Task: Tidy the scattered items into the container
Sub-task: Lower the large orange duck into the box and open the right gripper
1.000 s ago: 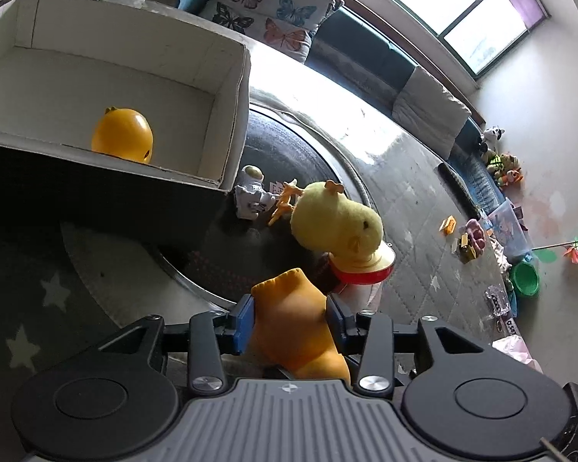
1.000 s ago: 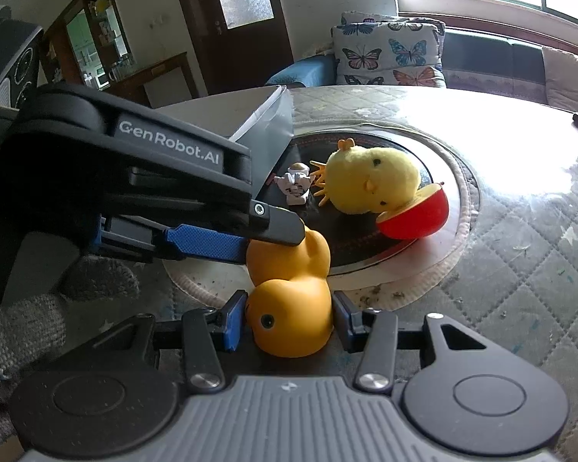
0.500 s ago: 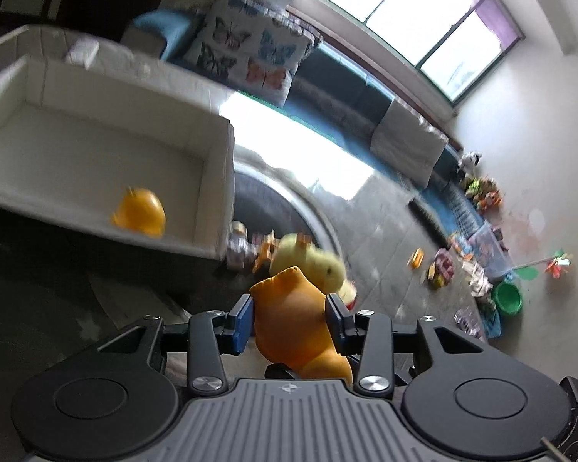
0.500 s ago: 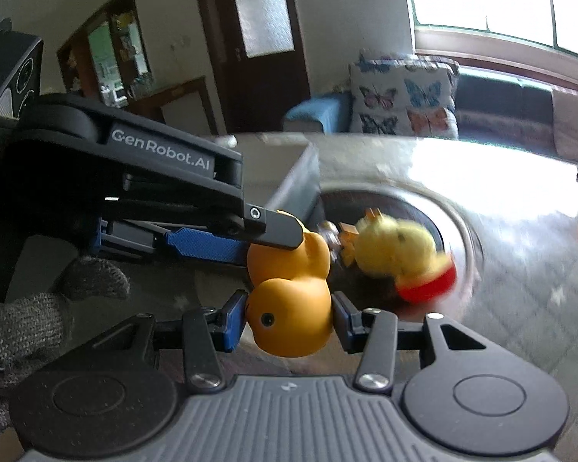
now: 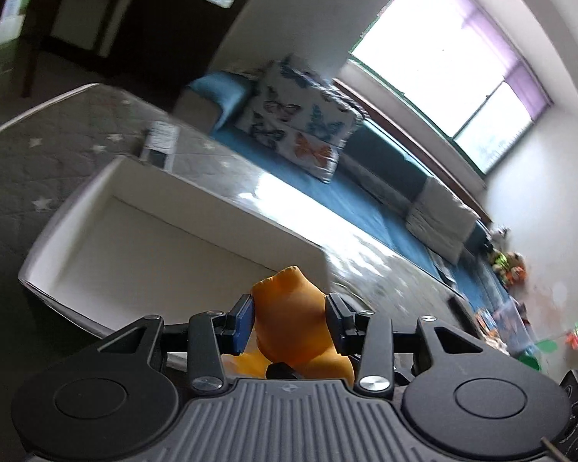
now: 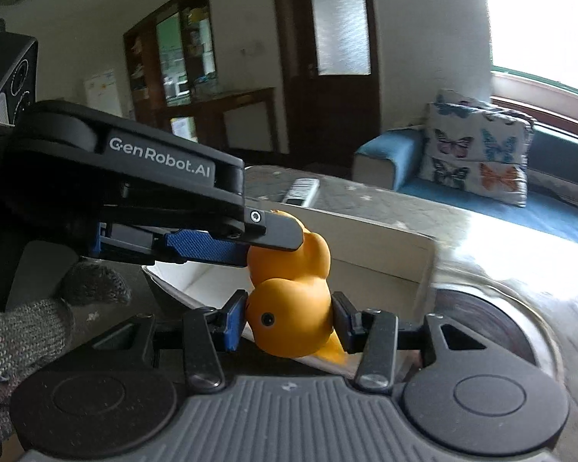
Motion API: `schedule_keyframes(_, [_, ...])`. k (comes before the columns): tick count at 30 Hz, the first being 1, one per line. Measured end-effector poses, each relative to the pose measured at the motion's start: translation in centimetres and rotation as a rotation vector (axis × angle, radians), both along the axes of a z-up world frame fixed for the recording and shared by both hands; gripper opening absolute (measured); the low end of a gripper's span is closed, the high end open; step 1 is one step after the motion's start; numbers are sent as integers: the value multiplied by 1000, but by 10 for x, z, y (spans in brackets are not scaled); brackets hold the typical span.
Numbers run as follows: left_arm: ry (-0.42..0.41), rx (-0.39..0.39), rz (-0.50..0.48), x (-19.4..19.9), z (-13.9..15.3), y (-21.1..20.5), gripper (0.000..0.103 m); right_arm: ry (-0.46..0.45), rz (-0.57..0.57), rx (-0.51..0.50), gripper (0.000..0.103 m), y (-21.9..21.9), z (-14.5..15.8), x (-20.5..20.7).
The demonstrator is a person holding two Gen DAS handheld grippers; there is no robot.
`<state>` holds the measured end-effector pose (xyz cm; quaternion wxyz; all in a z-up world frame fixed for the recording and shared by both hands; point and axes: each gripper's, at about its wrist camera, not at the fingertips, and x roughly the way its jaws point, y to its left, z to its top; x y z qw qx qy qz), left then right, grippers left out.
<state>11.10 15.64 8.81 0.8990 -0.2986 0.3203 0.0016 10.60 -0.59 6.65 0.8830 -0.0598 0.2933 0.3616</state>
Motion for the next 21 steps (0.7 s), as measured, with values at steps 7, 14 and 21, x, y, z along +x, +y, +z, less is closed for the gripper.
schedule_keyframes(7, [66, -20, 58, 15, -24, 42, 42, 61, 51, -37, 47, 45, -21, 29])
schedule_keyframes(14, [134, -24, 70, 31, -47, 55, 42, 110, 68, -98, 47, 68, -43, 42])
schedule_keyframes(21, [158, -28, 65, 32, -59, 57, 42, 140, 66, -108, 47, 67, -51, 39])
